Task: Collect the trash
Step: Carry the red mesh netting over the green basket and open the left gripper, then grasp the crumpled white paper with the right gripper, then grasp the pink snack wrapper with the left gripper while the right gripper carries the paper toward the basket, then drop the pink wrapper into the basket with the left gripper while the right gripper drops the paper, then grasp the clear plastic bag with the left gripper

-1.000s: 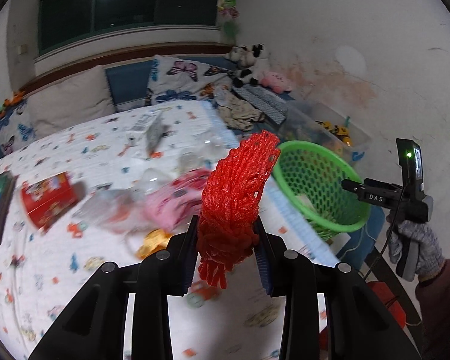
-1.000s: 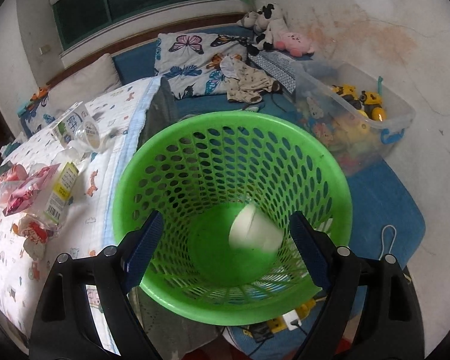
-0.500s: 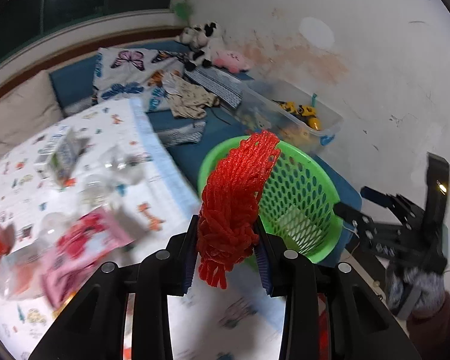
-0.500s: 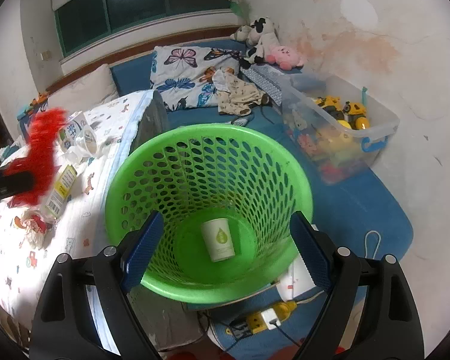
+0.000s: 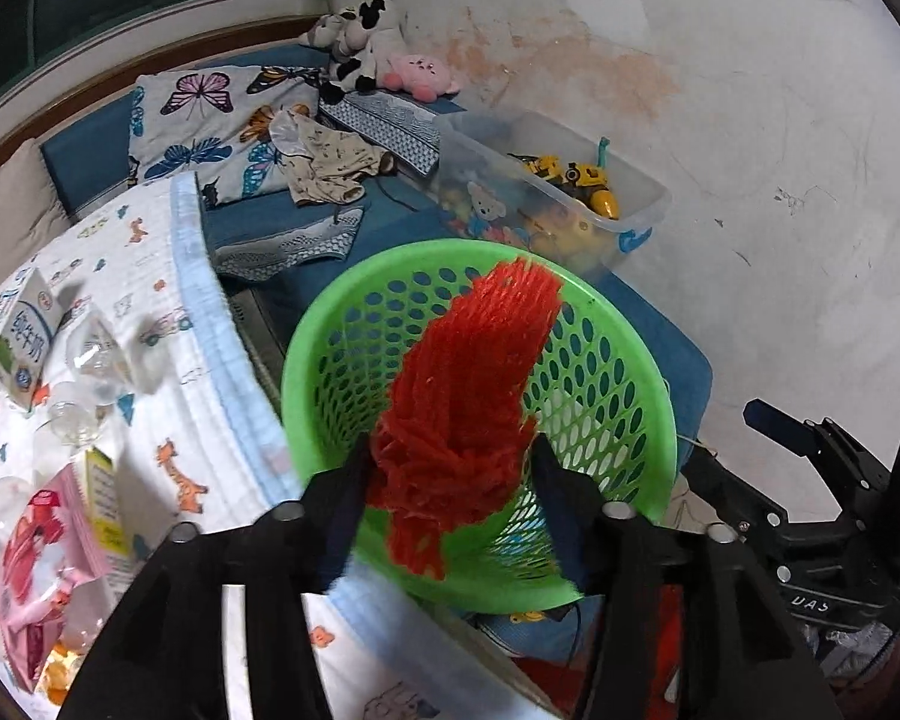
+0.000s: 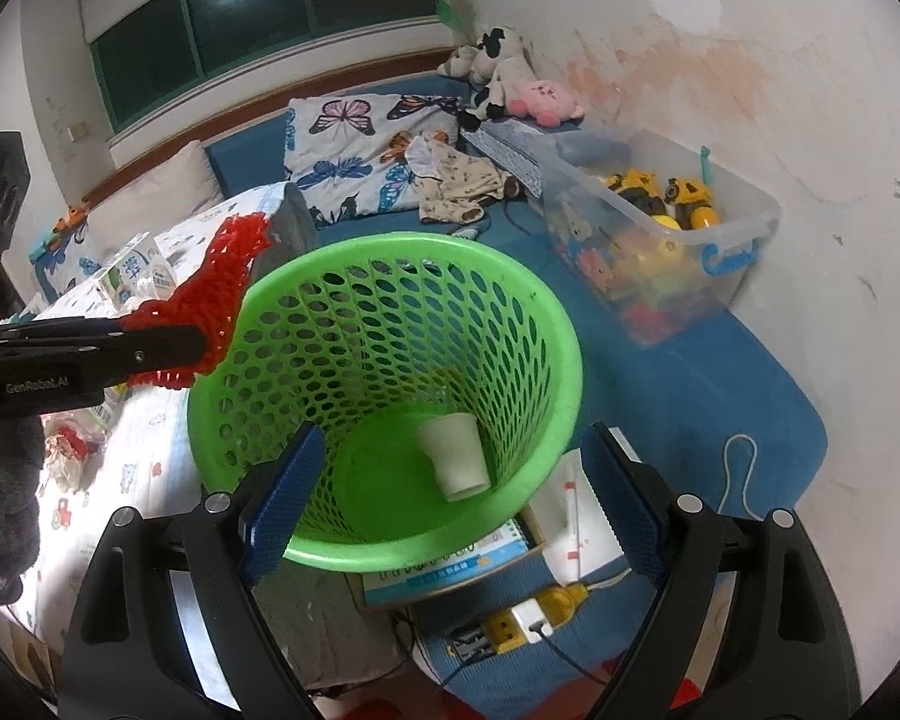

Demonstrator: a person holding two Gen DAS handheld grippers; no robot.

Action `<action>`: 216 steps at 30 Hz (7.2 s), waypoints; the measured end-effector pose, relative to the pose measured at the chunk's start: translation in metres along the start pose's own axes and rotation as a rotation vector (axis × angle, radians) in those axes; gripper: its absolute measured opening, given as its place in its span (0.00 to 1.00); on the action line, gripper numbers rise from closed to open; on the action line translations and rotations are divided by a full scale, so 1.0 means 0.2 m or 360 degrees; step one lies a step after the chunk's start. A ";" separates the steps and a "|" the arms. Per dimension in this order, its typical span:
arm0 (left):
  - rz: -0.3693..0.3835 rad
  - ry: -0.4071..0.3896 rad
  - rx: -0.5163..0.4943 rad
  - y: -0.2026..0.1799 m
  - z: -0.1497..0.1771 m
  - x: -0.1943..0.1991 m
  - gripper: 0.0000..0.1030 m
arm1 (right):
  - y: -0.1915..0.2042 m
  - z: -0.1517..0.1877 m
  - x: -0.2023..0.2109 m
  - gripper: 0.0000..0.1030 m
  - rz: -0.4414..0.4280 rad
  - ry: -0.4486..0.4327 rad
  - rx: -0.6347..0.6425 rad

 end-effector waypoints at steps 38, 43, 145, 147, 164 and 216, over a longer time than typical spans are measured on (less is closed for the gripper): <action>-0.0497 -0.0313 0.0332 0.79 0.33 0.87 0.69 | 0.64 -0.01 0.11 0.84 -0.0342 -0.0042 0.0201; -0.0560 -0.0356 0.0416 0.93 0.38 1.00 0.67 | 0.86 0.03 0.10 0.84 -0.0461 -0.0003 0.0259; -0.0223 -0.0258 -0.0050 0.56 0.12 0.63 0.13 | 0.43 -0.02 -0.06 0.41 -0.0232 0.0004 0.0071; -0.0183 -0.0245 -0.0058 0.50 0.09 0.59 0.13 | 0.38 -0.01 -0.09 0.43 -0.0190 0.0018 0.0054; -0.0010 -0.0082 -0.0201 0.08 -0.04 0.18 0.13 | 0.16 0.02 -0.11 0.61 -0.0133 -0.0002 -0.0037; -0.0725 -0.0305 0.0291 0.92 0.36 0.86 0.64 | 0.68 0.01 0.07 0.72 -0.0382 -0.0053 0.0098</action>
Point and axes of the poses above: each gripper's, at about its wrist camera, not at the fingertips, and x roughly against the way its jaws point, y to its left, z to its underside, the point moved 4 cm from there along -x, roughly the way its jaws point, and after that the axes turned 10 degrees about -y, right-handed, at the moved point
